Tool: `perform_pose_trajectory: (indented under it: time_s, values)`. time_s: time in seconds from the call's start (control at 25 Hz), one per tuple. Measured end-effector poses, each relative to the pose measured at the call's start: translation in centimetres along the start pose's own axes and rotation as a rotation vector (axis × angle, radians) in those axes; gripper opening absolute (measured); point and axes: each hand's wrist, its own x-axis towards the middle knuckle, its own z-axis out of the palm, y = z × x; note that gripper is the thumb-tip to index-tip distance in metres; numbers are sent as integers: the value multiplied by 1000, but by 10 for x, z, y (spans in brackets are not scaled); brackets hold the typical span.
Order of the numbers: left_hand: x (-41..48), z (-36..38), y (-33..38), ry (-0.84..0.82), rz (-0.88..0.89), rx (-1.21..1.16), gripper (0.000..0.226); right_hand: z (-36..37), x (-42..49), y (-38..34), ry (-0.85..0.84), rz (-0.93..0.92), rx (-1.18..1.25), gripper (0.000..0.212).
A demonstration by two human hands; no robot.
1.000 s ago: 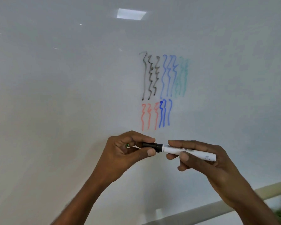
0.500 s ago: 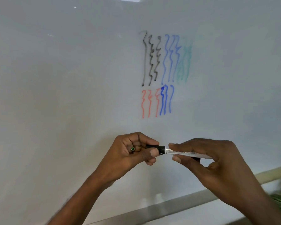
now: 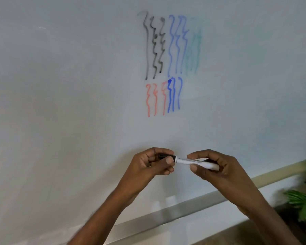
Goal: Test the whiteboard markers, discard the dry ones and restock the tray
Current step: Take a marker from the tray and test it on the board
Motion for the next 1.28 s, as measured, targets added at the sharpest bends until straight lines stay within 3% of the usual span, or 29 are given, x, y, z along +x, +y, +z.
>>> perform_pose_trajectory:
  time_s: [0.24,0.4,0.52,0.6,0.8,0.96,1.12,1.28]
  values:
    - [8,38,-63,12,-197,-257,39,-30,-37,61,260,196,363,24]
    - [14,85,-108,-11,-397,-404,27,-47,-79,116,460,319,472,30]
    - [12,127,-155,-44,-540,-333,24,-63,-115,162,659,394,608,47]
    - [9,154,-185,-55,-629,-279,24,-72,-138,192,815,481,624,32]
    - [11,234,-246,-99,-763,-106,20,-109,-190,261,1041,702,503,22]
    - [18,306,-292,-72,-797,77,3,-156,-222,304,1122,828,539,11]
    - [22,375,-328,-129,-841,206,20,-205,-257,358,1107,1035,415,21]
    - [37,430,-356,-187,-782,408,22,-246,-279,402,1119,1149,663,11]
